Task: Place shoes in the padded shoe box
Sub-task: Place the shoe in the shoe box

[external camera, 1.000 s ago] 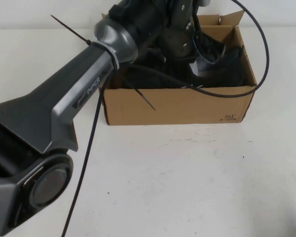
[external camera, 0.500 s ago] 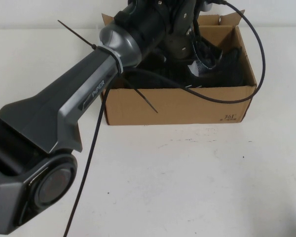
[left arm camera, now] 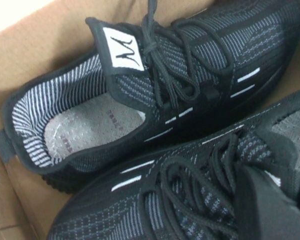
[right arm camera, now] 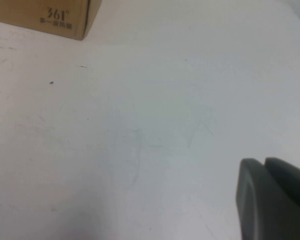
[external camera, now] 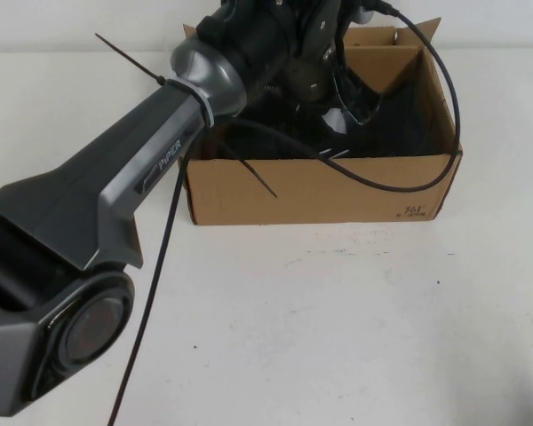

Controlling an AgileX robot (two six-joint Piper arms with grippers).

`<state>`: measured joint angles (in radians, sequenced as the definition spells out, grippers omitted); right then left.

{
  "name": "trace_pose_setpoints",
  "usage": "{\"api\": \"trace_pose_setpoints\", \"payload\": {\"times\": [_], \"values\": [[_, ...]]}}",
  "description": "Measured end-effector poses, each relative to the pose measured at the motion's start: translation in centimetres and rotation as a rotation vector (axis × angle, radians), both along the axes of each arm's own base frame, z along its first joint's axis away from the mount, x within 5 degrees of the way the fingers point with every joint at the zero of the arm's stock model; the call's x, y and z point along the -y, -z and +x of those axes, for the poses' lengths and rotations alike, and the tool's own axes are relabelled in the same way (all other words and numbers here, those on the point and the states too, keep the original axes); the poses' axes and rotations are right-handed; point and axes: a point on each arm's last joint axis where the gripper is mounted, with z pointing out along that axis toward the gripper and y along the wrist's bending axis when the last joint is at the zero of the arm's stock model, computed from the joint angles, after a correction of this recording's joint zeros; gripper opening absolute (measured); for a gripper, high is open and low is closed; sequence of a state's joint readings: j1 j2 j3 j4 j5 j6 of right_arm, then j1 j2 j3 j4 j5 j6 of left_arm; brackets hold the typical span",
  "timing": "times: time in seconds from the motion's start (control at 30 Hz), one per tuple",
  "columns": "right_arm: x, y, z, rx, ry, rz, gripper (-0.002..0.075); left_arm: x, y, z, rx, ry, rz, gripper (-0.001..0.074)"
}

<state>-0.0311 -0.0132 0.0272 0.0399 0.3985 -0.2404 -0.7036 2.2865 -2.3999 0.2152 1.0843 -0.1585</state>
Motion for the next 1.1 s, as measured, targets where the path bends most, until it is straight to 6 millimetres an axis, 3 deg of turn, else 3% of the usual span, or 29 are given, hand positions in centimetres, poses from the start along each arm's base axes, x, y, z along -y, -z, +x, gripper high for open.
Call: {"api": "trace_pose_setpoints", "payload": {"times": [0.3,0.6,0.87,0.97,1.1], "values": [[0.0,0.0,0.0,0.0,0.0,0.0,-0.0009,0.4,0.0,-0.1,0.018,0.085,0.012,0.0001],[0.0,0.0,0.0,0.0,0.0,0.0,-0.0009,1.2,1.8,0.1,-0.029,0.131,0.013,0.0001],[0.0,0.0,0.0,0.0,0.0,0.0,-0.0009,1.3,2.1,0.1,-0.044,0.133,0.007,0.0004],[0.0,0.0,0.0,0.0,0.0,0.0,-0.0009,1.5,2.0,0.0,-0.052,0.151,-0.007,0.0058],[0.0,0.0,0.0,0.0,0.0,0.0,-0.0009,1.8,1.9,-0.2,-0.061,0.177,-0.035,0.0226]]}}
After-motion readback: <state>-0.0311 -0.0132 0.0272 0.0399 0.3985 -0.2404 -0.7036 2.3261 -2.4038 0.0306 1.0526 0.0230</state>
